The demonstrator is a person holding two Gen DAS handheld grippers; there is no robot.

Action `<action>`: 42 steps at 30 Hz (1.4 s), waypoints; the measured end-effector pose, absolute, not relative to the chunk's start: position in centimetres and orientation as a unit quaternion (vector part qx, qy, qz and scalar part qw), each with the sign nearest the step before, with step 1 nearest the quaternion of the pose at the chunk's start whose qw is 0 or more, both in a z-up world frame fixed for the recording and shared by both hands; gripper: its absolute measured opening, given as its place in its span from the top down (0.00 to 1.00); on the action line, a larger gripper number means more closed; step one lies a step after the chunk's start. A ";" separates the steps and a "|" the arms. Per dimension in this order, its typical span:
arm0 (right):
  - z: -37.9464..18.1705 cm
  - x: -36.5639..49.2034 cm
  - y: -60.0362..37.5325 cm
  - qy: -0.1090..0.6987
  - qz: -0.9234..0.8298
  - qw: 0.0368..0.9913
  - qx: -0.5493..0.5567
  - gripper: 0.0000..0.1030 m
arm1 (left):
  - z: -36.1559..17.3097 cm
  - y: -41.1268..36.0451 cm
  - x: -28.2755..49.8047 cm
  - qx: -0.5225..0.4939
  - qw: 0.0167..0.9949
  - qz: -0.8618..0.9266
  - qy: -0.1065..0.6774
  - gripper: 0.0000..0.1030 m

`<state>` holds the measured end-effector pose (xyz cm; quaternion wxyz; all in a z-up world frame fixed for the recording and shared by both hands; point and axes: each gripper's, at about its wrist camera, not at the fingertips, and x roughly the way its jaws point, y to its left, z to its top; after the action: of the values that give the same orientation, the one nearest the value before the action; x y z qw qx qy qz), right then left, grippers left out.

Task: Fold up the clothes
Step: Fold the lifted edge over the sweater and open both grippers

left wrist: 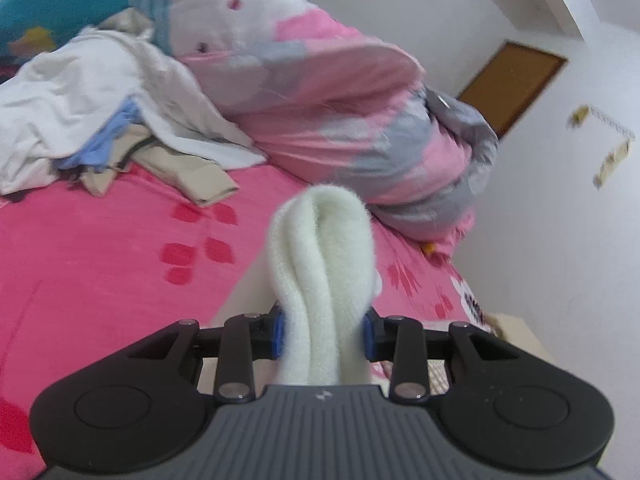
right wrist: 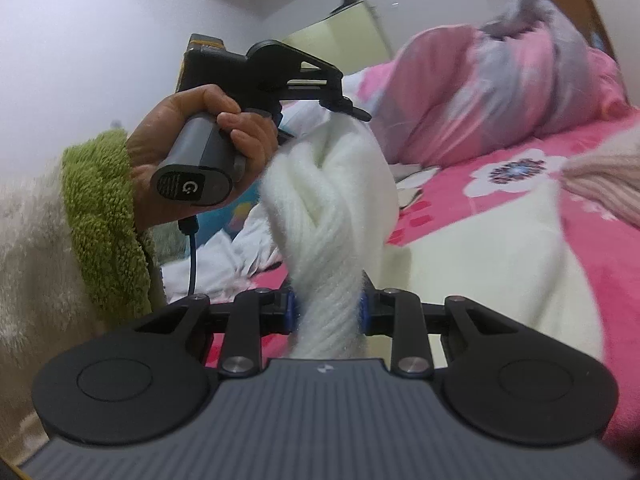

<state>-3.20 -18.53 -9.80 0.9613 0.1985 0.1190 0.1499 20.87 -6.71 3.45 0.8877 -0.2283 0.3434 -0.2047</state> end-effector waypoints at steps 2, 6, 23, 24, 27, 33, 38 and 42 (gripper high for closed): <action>-10.1 -3.6 -19.9 0.116 0.141 0.959 0.218 0.75 | 3.6 -9.2 20.9 -0.204 0.889 -0.212 0.351 0.66; -11.4 -3.7 -22.9 0.125 0.121 0.946 0.274 0.75 | 2.8 -14.4 21.0 -0.155 0.883 -0.228 0.379 0.63; -18.1 -2.3 -30.1 0.157 0.188 0.818 0.520 0.75 | 0.8 -8.0 11.5 -0.138 0.861 -0.281 0.401 0.36; -17.9 -2.3 -29.8 0.154 0.193 0.817 0.521 0.75 | 0.5 -7.3 10.8 -0.137 0.861 -0.280 0.401 0.36; -18.9 -2.4 -29.8 0.163 0.184 0.806 0.539 0.76 | -1.0 -6.0 9.1 -0.103 0.866 -0.272 0.408 0.36; -19.2 -3.0 -29.8 0.160 0.194 0.768 0.589 0.77 | -3.3 -5.1 7.3 -0.075 0.864 -0.278 0.414 0.38; -19.9 -2.9 -28.6 0.186 0.193 0.762 0.589 0.75 | -5.3 -5.3 7.2 -0.055 0.859 -0.279 0.426 0.37; -21.4 -4.0 -29.8 0.234 0.153 0.767 0.578 0.67 | -6.4 -5.4 6.1 -0.028 0.863 -0.286 0.415 0.37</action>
<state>-3.98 -29.79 -21.42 0.7669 0.5778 0.2337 0.1528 6.06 -5.36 -6.40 0.8631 -0.0283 0.4154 -0.2857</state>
